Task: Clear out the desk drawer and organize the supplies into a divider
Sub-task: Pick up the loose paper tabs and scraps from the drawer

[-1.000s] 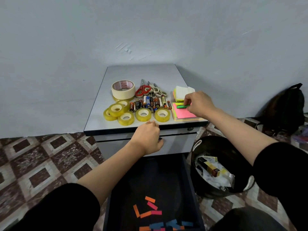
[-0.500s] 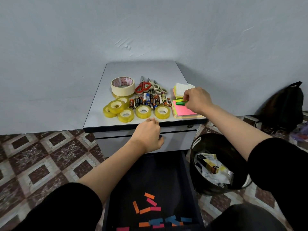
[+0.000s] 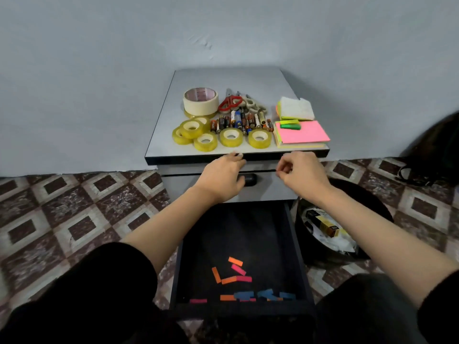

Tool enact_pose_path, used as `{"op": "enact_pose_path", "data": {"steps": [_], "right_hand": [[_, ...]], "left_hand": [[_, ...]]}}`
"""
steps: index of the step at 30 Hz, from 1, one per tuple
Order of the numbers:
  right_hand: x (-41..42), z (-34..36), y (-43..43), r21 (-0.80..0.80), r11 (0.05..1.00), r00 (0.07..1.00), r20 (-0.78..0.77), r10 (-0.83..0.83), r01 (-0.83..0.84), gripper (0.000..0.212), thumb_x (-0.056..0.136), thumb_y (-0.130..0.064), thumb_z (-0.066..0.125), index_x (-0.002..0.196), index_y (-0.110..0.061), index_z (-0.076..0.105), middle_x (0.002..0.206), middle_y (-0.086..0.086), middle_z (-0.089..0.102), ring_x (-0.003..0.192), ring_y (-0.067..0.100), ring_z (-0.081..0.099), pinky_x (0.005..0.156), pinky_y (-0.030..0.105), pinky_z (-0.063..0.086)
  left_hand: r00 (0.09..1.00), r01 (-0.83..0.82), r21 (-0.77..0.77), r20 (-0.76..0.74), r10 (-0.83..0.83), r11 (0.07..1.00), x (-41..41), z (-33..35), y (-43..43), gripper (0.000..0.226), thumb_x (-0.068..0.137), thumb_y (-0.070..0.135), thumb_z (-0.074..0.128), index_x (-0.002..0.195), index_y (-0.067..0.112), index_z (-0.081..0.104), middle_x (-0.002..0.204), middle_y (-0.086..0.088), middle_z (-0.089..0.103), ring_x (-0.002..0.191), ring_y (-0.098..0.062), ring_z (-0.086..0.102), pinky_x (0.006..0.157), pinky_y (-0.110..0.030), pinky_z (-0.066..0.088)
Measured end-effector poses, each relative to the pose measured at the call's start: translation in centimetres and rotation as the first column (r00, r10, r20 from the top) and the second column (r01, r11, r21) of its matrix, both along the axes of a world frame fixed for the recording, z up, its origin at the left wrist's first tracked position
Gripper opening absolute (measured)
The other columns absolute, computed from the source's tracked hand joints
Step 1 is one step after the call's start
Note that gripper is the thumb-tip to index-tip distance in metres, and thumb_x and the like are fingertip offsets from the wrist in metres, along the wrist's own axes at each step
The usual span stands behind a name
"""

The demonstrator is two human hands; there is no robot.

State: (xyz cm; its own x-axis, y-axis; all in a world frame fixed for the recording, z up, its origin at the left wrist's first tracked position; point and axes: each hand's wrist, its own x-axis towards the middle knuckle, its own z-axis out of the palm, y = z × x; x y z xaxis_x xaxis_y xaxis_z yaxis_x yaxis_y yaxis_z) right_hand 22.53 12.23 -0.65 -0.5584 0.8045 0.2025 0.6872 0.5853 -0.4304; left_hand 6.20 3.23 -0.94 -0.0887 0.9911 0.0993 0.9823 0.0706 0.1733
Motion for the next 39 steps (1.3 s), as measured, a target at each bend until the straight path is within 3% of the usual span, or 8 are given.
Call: {"op": "enact_pose_path", "data": {"steps": [4, 11, 17, 23, 28, 33, 36, 39], "right_hand": [[0.7, -3.9, -3.3, -0.089, 0.993, 0.997, 0.025, 0.079, -0.076, 0.008, 0.078, -0.007, 0.065, 0.075, -0.013, 0.069, 0.068, -0.004, 0.057, 0.072, 0.015, 0.056, 0.066, 0.024, 0.041], [0.4, -10.6, -7.2, -0.287, 0.949, 0.984, 0.082, 0.157, -0.127, 0.020, 0.078, -0.011, 0.068, 0.067, -0.025, 0.060, 0.065, -0.007, 0.058, 0.070, 0.015, 0.060, 0.068, 0.025, 0.047], [-1.1, -15.4, -8.9, -0.441, 0.877, 0.916, 0.242, 0.319, -0.188, 0.012, 0.085, -0.010, 0.061, 0.081, -0.017, 0.069, 0.079, -0.004, 0.060, 0.077, 0.011, 0.056, 0.069, 0.021, 0.040], [-2.6, -20.2, -8.9, -0.531, 0.840, 0.873, 0.351, 0.338, -0.112, 0.012, 0.088, -0.014, 0.060, 0.092, -0.015, 0.071, 0.097, 0.003, 0.067, 0.091, 0.018, 0.061, 0.075, 0.029, 0.048], [-3.9, -23.2, -8.3, -0.521, 0.853, 0.888, 0.396, 0.234, 0.007, 0.013, 0.087, -0.023, 0.062, 0.094, -0.014, 0.069, 0.098, 0.005, 0.066, 0.094, 0.023, 0.061, 0.079, 0.034, 0.051], [-5.6, -25.8, -7.9, -0.498, 0.866, 0.880, 0.432, 0.196, 0.051, 0.031, 0.085, -0.025, 0.067, 0.112, -0.012, 0.062, 0.122, 0.009, 0.056, 0.108, 0.025, 0.056, 0.087, 0.036, 0.048], [-6.0, -27.0, -8.0, -0.497, 0.865, 0.870, 0.453, 0.195, 0.065, 0.036, 0.084, -0.022, 0.068, 0.117, -0.010, 0.057, 0.132, 0.010, 0.049, 0.114, 0.026, 0.053, 0.090, 0.036, 0.045], [-5.8, -28.0, -8.1, -0.496, 0.862, 0.896, 0.424, 0.132, 0.108, 0.032, 0.083, -0.021, 0.070, 0.112, -0.008, 0.062, 0.124, 0.007, 0.050, 0.112, 0.024, 0.051, 0.087, 0.034, 0.045]], "left_hand": [[0.989, -0.041, -0.005, 0.139, 0.041, 0.999, -0.4, -4.0, -3.8, 0.034, 0.090, 0.019, 0.052, 0.122, 0.011, 0.061, 0.130, -0.006, 0.058, 0.121, -0.025, 0.051, 0.101, -0.035, 0.040], [0.970, -0.103, -0.310, 0.179, 0.164, 0.945, -1.9, -12.7, -9.8, 0.024, 0.090, 0.019, 0.055, 0.107, 0.014, 0.071, 0.115, -0.002, 0.067, 0.109, -0.020, 0.059, 0.095, -0.035, 0.045], [0.946, -0.134, -0.463, 0.205, 0.253, 0.876, -2.8, -17.8, -10.8, 0.023, 0.091, 0.021, 0.054, 0.100, 0.011, 0.074, 0.108, -0.003, 0.070, 0.096, -0.022, 0.064, 0.086, -0.037, 0.052], [0.955, -0.049, -0.556, 0.217, 0.202, 0.830, -2.5, -22.0, -9.3, 0.027, 0.090, 0.019, 0.054, 0.113, 0.017, 0.068, 0.117, -0.003, 0.064, 0.107, -0.022, 0.059, 0.092, -0.035, 0.048], [0.995, 0.074, -0.615, 0.096, -0.019, 0.785, -1.6, -25.3, -8.6, 0.035, 0.092, 0.013, 0.049, 0.125, 0.017, 0.058, 0.124, -0.007, 0.051, 0.119, -0.024, 0.045, 0.099, -0.035, 0.041], [0.990, 0.102, -0.616, -0.012, -0.139, 0.781, -1.1, -26.8, -8.6, 0.034, 0.092, 0.010, 0.047, 0.125, 0.013, 0.053, 0.129, -0.008, 0.046, 0.124, -0.025, 0.038, 0.099, -0.035, 0.034], [0.990, 0.100, -0.623, -0.016, -0.140, 0.776, -1.0, -27.4, -8.6, 0.029, 0.093, 0.013, 0.047, 0.119, 0.013, 0.058, 0.127, -0.007, 0.047, 0.124, -0.025, 0.038, 0.100, -0.035, 0.033], [0.997, 0.070, -0.625, 0.026, -0.069, 0.778, -1.2, -27.6, -8.5, 0.024, 0.092, 0.014, 0.049, 0.113, 0.012, 0.061, 0.124, -0.007, 0.050, 0.122, -0.024, 0.040, 0.098, -0.034, 0.035]]}}
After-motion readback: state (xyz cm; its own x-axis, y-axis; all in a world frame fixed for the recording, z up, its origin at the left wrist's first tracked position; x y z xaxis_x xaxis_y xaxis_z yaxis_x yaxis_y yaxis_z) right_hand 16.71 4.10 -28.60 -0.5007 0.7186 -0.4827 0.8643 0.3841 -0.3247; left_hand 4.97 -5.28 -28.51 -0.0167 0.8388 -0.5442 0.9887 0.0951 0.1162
